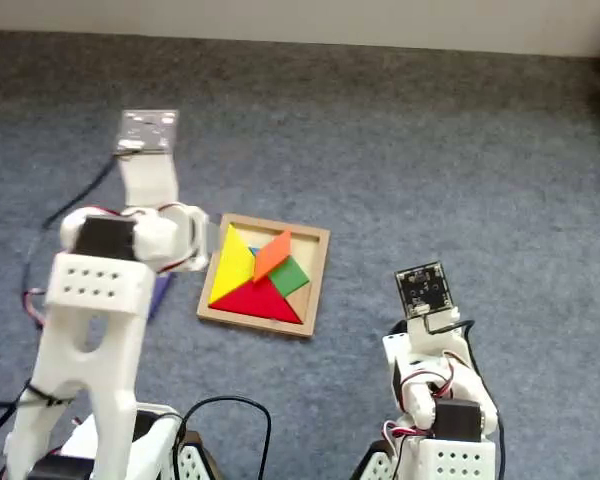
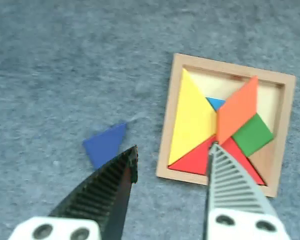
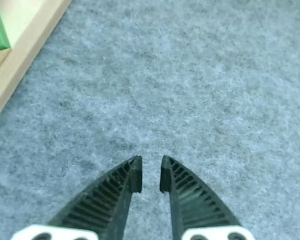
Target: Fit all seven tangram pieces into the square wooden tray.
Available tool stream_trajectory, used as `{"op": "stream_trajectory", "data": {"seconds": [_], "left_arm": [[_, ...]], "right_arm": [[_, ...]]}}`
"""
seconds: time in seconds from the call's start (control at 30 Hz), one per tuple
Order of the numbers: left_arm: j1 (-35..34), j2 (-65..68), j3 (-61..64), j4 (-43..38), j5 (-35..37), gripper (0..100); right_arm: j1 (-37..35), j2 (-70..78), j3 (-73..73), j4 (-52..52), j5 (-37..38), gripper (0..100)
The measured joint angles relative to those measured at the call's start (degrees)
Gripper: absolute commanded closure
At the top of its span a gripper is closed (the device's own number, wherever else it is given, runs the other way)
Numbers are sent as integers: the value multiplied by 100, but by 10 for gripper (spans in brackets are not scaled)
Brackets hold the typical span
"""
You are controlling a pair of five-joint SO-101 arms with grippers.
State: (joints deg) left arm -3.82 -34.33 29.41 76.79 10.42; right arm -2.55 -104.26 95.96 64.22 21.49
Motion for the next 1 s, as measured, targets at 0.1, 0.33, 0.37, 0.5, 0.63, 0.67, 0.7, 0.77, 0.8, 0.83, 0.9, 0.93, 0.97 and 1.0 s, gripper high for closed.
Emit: {"op": "stream_trajectory", "data": {"seconds": [0.1, 0.33, 0.37, 0.5, 0.63, 0.67, 0.7, 0.77, 0.8, 0.83, 0.9, 0.93, 0.97, 1.0], "left_arm": [[-563, -747, 97, 18, -510, 838], [-1398, -2875, 1389, 18, -818, 790], [-1503, -3156, 1644, 18, -818, 790], [-1723, -3965, 2752, -264, -826, 790], [-1987, -4536, 3824, -695, -826, 790], [-2048, -4677, 4070, -782, -826, 790], [-2110, -4782, 4299, -870, -826, 790], [-2224, -5002, 4668, -1055, -826, 790], [-2286, -5116, 4835, -1125, -826, 790], [-2338, -5213, 4967, -1178, -826, 790], [-2382, -5407, 5125, -1196, -826, 790], [-2391, -5503, 5160, -1196, -826, 790], [-2391, -5582, 5169, -1196, -826, 790], [-2391, -5653, 5196, -1204, -826, 790]], "right_arm": [[0, 0, 0, 44, 0, 919], [0, 9, -1011, 826, 0, 918], [0, 26, -1248, 853, 0, 918], [-255, 985, -2075, 862, 0, 918], [-721, 2400, -3042, 862, -281, 917], [-870, 2769, -3288, 862, -448, 917], [-1055, 3147, -3516, 862, -624, 917], [-1442, 3771, -3912, 862, -958, 916], [-1662, 4053, -4088, 862, -1099, 916], [-1916, 4316, -4255, 853, -1257, 916], [-2365, 4835, -4519, 695, -1574, 908], [-2532, 5081, -4624, 554, -1732, 892], [-2655, 5319, -4712, 396, -1881, 868], [-2752, 5582, -4800, 220, -2013, 839]]}}
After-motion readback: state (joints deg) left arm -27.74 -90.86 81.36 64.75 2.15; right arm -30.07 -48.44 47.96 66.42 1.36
